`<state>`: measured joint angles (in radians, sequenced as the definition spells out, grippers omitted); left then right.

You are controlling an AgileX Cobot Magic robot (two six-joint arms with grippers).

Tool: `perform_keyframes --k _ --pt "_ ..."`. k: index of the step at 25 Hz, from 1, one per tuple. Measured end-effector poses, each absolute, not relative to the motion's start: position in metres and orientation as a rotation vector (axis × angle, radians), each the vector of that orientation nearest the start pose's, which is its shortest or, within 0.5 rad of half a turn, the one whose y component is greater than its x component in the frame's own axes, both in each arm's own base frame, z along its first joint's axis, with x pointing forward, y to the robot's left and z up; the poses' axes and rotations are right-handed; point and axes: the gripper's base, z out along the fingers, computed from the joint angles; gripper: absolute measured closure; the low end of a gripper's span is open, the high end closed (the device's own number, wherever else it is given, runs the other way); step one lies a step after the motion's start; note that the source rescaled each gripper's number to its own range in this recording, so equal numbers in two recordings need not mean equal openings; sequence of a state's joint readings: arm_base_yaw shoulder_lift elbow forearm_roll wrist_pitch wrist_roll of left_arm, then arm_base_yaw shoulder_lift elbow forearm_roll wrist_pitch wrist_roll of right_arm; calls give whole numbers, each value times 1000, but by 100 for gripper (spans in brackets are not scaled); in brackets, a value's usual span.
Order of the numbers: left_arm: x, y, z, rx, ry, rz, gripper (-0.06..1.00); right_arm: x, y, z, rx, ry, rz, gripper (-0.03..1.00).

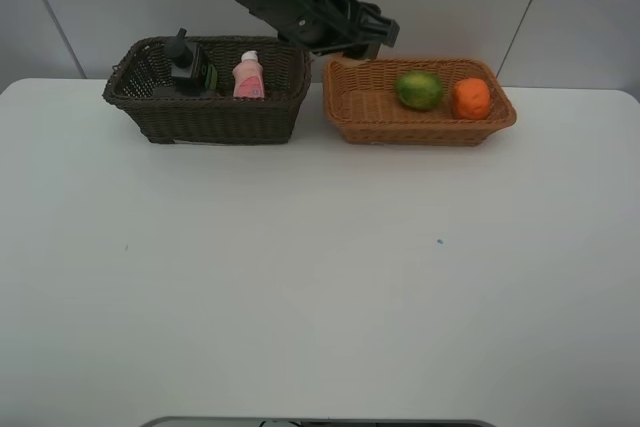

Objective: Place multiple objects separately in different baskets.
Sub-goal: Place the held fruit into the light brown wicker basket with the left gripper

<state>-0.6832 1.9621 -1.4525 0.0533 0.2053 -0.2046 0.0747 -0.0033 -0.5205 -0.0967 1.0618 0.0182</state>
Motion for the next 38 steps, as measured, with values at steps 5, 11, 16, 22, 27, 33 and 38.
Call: perform_keyframes --k 5,11,16,22,27,33,38 --pt "367 -299 217 550 1999 -519 37 -8 -8 283 -51 2018 -56 21" --pt "378 -310 182 579 1895 -541 37 -8 -8 283 -51 2018 -56 21" --pt "382 -316 153 607 1865 -548 37 -8 -8 283 -51 2018 -56 21" --pt "390 -321 125 619 1893 -539 38 -8 -8 283 -51 2018 -56 21" --pt "398 -327 120 621 1904 -531 38 -8 -8 283 -51 2018 -56 21" --pt "401 -329 121 619 1908 -527 38 -8 -8 283 -51 2018 -56 21" --pt "400 -326 115 631 1967 -500 38 -8 -8 283 -51 2018 -56 21"
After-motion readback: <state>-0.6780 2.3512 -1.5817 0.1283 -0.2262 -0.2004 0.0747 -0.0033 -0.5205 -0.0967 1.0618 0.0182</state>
